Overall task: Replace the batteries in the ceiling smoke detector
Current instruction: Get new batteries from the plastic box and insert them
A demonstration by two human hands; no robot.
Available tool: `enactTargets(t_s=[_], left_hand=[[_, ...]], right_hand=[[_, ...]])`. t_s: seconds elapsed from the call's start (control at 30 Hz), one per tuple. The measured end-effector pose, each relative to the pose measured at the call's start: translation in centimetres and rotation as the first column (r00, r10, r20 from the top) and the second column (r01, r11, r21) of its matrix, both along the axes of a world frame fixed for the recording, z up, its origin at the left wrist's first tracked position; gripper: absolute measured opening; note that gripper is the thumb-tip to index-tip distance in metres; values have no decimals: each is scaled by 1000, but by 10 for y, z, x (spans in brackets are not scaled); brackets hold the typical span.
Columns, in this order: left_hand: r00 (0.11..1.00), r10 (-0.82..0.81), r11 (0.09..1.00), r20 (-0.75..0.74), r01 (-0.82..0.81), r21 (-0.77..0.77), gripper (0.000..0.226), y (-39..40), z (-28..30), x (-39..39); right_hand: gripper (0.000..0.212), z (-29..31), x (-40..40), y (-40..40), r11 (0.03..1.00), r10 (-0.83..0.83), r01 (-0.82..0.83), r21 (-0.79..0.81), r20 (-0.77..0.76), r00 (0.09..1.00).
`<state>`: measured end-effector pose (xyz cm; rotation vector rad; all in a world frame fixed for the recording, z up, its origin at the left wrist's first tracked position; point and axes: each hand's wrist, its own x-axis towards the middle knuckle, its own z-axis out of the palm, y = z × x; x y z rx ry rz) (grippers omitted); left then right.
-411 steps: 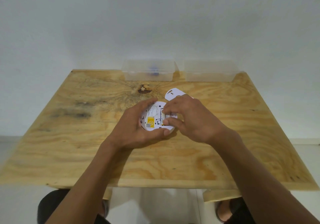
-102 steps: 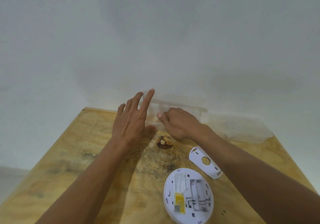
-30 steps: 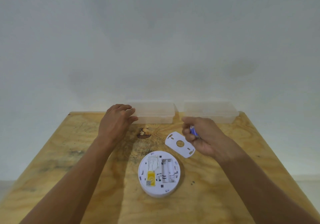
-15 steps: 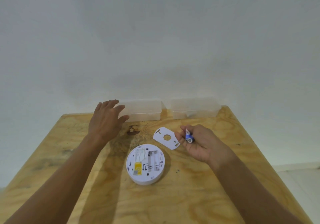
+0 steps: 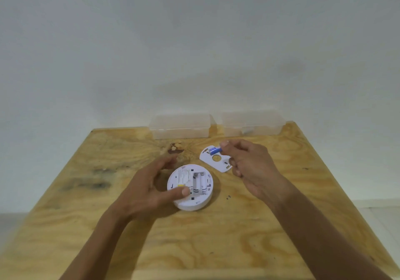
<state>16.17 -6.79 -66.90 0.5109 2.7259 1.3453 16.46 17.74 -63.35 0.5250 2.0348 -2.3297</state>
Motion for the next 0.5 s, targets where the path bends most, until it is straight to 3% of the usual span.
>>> enactTargets(t_s=[0.07, 0.13, 0.2, 0.5], left_hand=[[999, -19, 999, 28, 18, 39, 92, 0, -6, 8], [999, -50, 998, 6, 49, 48, 99, 3, -9, 12], [997, -79, 996, -21, 80, 32, 101, 5, -7, 12], [983, -118, 989, -139, 128, 71, 84, 8, -9, 7]], right_hand=[[8, 0, 7, -8, 968, 76, -41, 246, -135, 988], [7, -1, 14, -15, 866, 164, -28, 499, -232, 959], [8, -3, 21, -21, 755, 238, -13, 656, -256, 937], [18, -25, 35, -31, 467, 481, 41, 883, -293, 826]])
